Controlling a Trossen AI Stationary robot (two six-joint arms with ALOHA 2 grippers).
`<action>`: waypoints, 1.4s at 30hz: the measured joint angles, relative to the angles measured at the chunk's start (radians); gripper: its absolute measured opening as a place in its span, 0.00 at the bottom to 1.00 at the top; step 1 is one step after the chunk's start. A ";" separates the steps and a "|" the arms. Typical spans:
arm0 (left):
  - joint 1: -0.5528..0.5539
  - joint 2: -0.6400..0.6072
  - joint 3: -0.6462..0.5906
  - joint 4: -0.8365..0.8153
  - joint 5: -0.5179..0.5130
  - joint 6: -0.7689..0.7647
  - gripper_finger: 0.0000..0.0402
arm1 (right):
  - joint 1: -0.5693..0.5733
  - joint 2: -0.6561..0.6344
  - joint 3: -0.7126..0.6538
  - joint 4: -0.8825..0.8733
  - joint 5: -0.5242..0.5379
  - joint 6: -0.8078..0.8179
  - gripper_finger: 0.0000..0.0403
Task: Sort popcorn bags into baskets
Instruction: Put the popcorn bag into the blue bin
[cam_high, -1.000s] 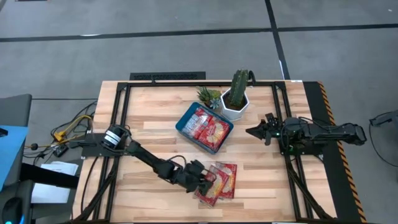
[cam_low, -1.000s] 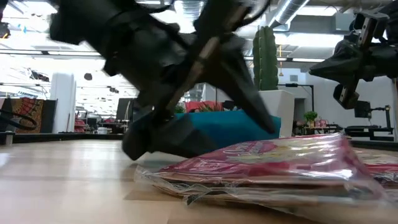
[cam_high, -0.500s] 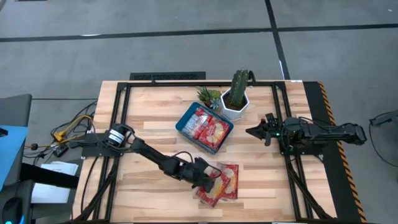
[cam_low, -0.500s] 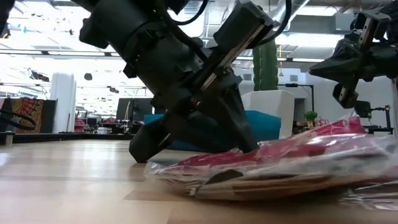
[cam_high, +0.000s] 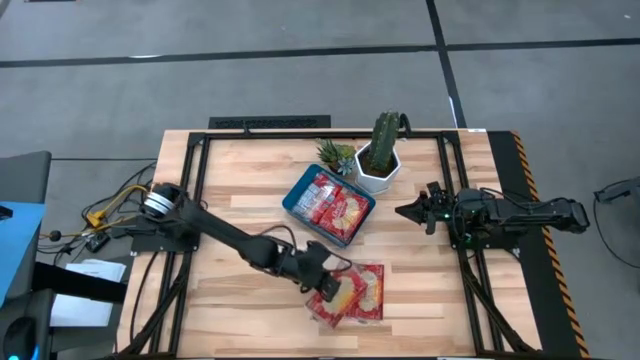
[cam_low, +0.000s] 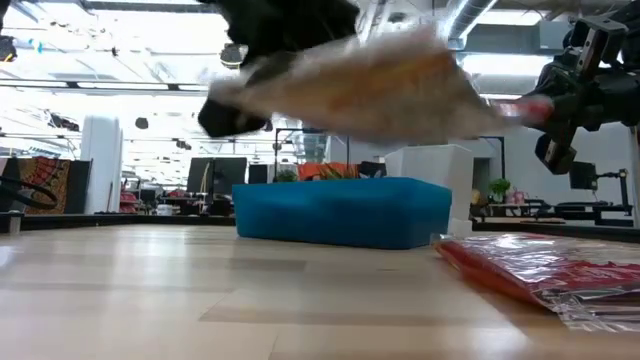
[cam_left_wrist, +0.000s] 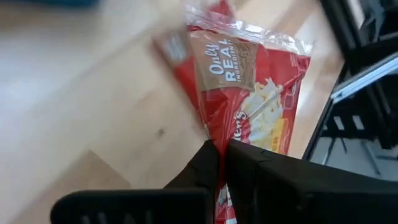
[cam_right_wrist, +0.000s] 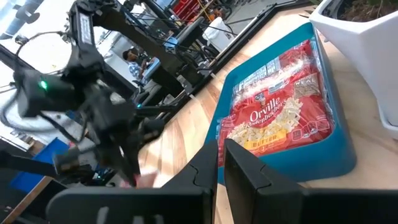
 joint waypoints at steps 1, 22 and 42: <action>0.005 -0.025 0.000 -0.023 -0.018 0.011 0.00 | 0.000 0.000 0.000 0.000 0.000 0.000 0.13; 0.605 -0.279 0.002 -0.377 0.003 0.515 0.00 | -0.002 0.008 0.000 -0.005 0.003 -0.007 0.13; 0.659 -0.121 0.002 -0.308 0.110 0.559 0.26 | -0.002 0.008 0.000 -0.007 0.004 -0.008 0.13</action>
